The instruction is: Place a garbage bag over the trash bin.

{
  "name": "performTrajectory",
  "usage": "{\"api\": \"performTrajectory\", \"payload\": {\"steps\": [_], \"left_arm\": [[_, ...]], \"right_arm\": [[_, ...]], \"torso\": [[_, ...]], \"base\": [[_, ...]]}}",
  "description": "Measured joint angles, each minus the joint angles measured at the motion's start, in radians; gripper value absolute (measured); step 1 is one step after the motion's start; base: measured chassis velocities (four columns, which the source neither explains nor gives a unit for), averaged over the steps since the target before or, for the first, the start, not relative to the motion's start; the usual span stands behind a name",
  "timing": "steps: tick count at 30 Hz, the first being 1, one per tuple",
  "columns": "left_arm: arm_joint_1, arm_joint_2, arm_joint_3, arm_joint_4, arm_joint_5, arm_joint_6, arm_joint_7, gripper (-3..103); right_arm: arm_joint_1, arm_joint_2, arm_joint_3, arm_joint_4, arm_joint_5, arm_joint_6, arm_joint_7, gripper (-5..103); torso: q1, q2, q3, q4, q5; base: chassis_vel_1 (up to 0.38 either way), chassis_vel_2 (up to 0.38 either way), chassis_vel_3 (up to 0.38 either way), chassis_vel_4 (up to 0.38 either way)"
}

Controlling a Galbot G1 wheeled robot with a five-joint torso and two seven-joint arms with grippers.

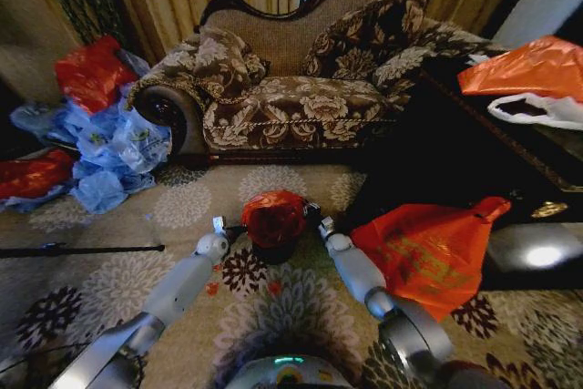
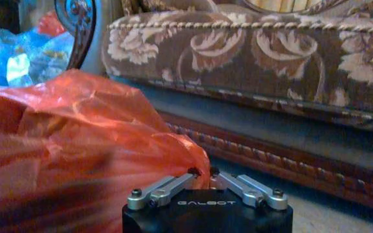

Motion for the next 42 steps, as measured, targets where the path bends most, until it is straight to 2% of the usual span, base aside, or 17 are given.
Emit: {"api": "performTrajectory", "payload": {"steps": [9,17,33,42], "left_arm": [[-0.052,-0.06,0.002,0.09,0.014,-0.004,0.0,0],[-0.047,-0.08,0.012,0.138,0.046,-0.004,0.015,0],[0.036,0.008,0.028,0.062,0.047,-0.001,0.043,0],[0.062,0.054,0.036,0.027,0.044,-0.001,0.059,0]], "right_arm": [[0.016,0.01,0.0,-0.035,-0.012,-0.079,-0.017,0],[-0.01,0.013,-0.003,-0.039,-0.014,-0.102,-0.037,0],[-0.085,0.013,-0.011,-0.014,-0.04,-0.067,-0.08,0],[-0.151,-0.026,-0.013,0.057,-0.042,-0.045,-0.087,0]], "torso": [[0.0,0.0,0.0,0.0001,0.0002],[0.0,0.0,0.0,0.0001,0.0001],[0.0,0.0,0.0,-0.0002,-0.0001],[0.0,0.0,0.0,-0.0002,0.0001]], "base": [[0.0,0.0,0.0,0.0],[0.0,0.0,0.0,0.0],[0.0,0.0,0.0,0.0],[0.0,0.0,0.0,0.0]]}}
